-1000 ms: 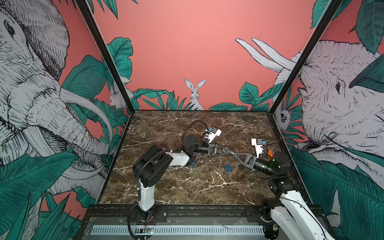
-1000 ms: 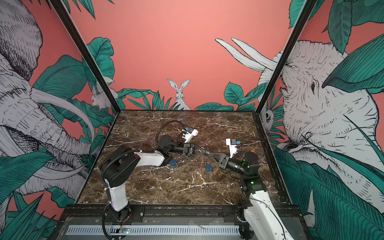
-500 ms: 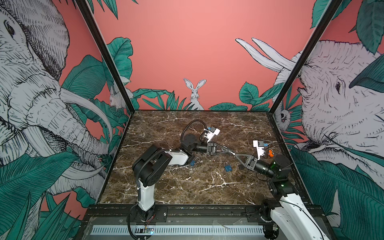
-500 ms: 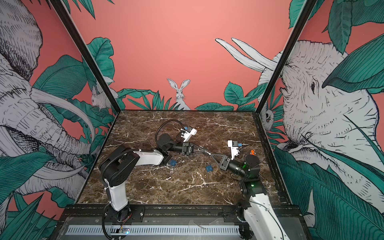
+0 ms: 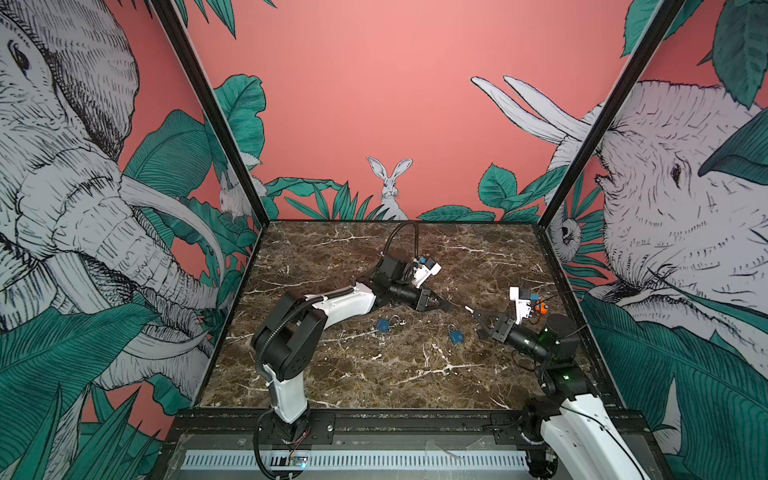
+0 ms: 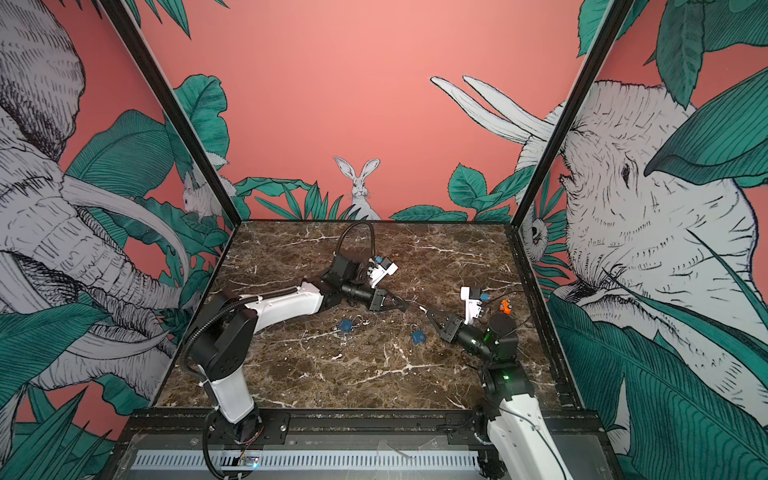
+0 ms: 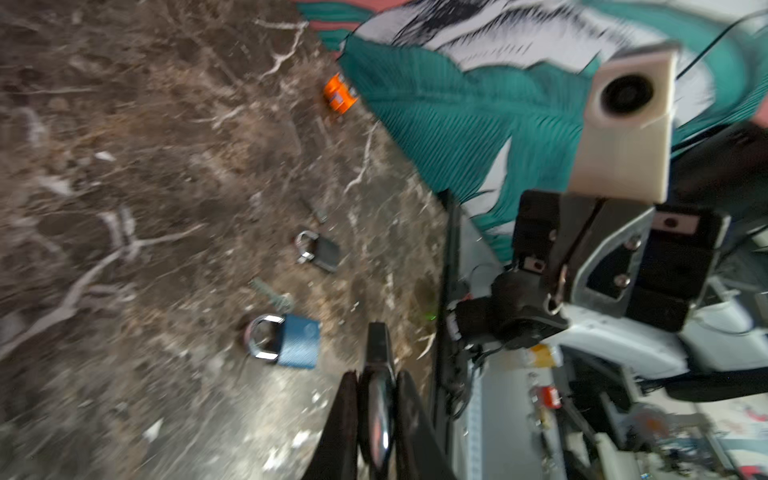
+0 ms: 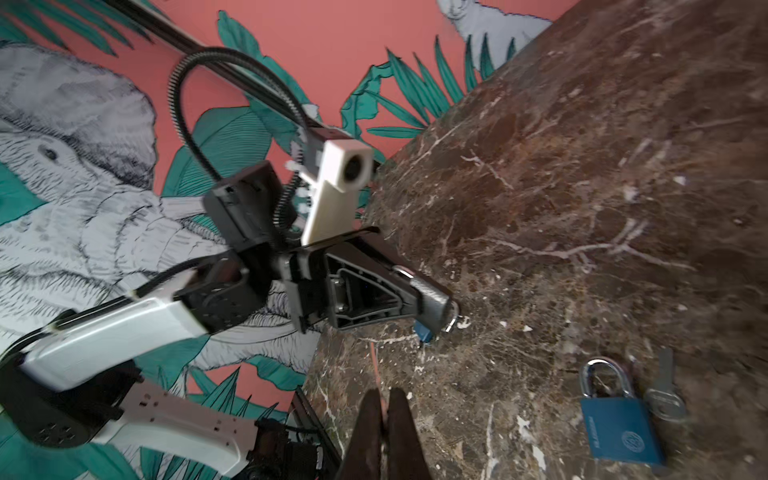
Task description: Lock with the key
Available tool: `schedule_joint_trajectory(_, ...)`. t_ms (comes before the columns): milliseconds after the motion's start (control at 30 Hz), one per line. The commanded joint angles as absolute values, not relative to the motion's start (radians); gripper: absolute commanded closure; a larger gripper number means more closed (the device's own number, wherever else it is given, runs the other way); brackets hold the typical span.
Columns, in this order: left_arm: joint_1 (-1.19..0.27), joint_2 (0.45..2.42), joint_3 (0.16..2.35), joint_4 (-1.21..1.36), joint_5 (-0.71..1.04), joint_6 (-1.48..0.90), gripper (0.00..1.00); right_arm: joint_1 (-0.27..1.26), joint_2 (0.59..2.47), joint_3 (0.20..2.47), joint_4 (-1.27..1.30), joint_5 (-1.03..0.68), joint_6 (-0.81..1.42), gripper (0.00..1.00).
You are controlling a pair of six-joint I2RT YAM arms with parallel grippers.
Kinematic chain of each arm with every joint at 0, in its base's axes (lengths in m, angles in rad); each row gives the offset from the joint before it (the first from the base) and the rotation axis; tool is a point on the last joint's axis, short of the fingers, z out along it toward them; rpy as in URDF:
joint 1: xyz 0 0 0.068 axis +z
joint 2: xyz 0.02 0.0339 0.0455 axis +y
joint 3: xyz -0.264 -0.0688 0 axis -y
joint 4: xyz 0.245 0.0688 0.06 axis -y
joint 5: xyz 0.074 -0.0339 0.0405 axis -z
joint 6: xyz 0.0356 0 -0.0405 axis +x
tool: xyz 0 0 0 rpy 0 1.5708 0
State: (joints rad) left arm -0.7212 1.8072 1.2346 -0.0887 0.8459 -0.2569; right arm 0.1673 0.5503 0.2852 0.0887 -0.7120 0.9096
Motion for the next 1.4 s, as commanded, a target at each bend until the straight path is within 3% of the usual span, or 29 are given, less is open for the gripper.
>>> schedule_joint_trajectory(0,-0.723,1.856,1.326,-0.602,0.736,0.103,1.00,0.243,0.570,0.281,0.092,-0.516,0.886,1.00)
schedule_joint_trajectory(267,-0.759,1.950,1.415,-0.793,0.760,0.301,1.00,0.471,0.635,0.248,0.140,-0.135,0.872,1.00)
schedule_joint_trajectory(567,-0.768,2.081,1.514,-0.919,0.691,0.385,1.00,0.649,0.901,0.269,0.305,0.072,0.881,1.00)
schedule_joint_trajectory(1100,-0.763,2.236,1.700,-1.048,0.661,0.499,1.00,0.827,1.338,0.303,0.665,0.195,0.923,1.00)
schedule_joint_trajectory(1233,-0.759,2.252,1.706,-1.028,0.649,0.503,0.85,0.840,1.412,0.317,0.717,0.203,0.939,1.00)
schedule_joint_trajectory(1367,-0.740,2.253,1.706,-0.975,0.651,0.477,0.81,0.855,1.451,0.329,0.710,0.231,0.959,1.00)
